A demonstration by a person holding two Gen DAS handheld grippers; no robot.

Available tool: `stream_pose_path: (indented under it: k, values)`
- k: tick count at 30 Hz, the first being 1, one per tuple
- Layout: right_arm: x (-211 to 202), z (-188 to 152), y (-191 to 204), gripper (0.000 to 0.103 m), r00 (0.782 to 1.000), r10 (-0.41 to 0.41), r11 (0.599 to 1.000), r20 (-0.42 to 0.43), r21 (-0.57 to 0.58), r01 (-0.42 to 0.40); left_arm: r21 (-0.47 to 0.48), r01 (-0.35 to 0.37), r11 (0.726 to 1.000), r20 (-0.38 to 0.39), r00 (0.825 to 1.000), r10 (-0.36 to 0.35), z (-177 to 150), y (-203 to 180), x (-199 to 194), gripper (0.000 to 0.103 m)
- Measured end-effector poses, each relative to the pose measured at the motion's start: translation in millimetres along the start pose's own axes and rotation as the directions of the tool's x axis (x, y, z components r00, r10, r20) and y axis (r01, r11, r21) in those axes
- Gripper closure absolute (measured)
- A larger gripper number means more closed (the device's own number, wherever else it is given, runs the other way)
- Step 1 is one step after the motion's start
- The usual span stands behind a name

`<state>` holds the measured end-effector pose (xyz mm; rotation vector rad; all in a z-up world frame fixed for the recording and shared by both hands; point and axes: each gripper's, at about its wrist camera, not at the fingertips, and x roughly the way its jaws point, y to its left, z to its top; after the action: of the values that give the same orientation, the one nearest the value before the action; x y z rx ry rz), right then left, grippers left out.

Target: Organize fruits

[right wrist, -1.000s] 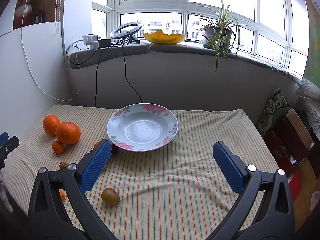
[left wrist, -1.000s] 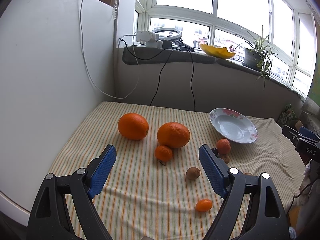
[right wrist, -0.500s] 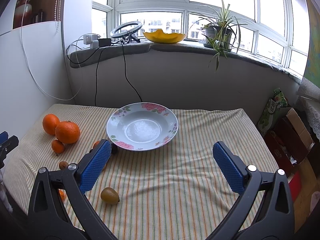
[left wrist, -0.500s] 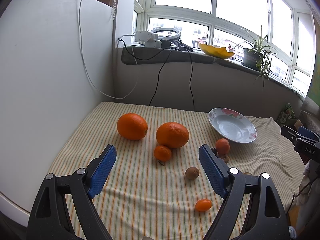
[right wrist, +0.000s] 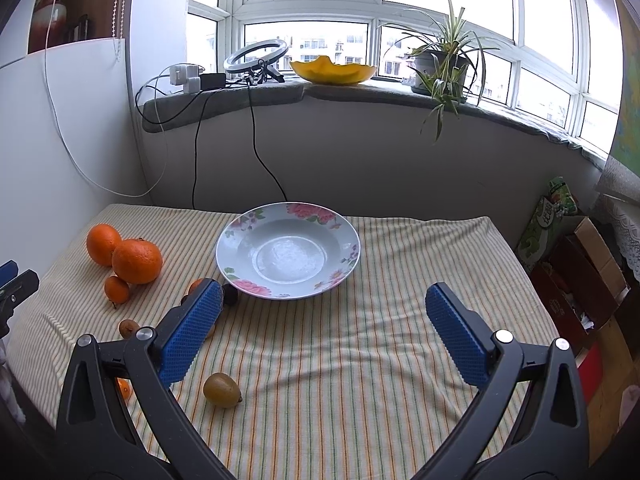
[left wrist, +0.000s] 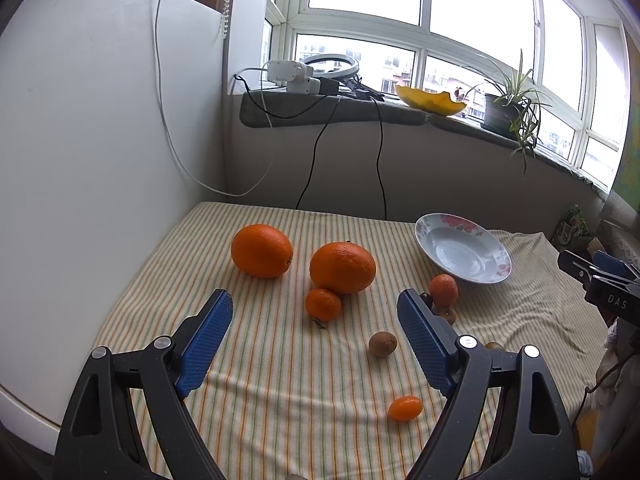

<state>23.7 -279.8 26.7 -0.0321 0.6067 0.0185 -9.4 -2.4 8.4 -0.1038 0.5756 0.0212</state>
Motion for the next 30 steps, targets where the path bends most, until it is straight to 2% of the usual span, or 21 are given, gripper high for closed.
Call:
stream_pose_path:
  k: [17, 23, 30]
  values:
    - [5.9, -4.1, 0.5, 0.000, 1.000, 0.010, 1.000, -0.009, -0.022, -0.010, 0.002, 0.016, 1.000, -0.026, 1.000, -0.016, -9.0, 0.9, 4.6, 0.019]
    - [14.0, -11.1, -2.0, 0.001, 0.996, 0.089, 0.995, -0.025, -0.037, -0.090, 0.019, 0.056, 0.998, -0.080, 0.995, -0.054, -21.6, -2.0, 10.5, 0.026]
    - [29.1, -24.1, 0.7, 0.015, 0.972, 0.200, 0.977, -0.123, -0.047, -0.207, -0.004, 0.138, 0.990, -0.160, 0.977, -0.137, -39.1, -7.4, 21.0, 0.039]
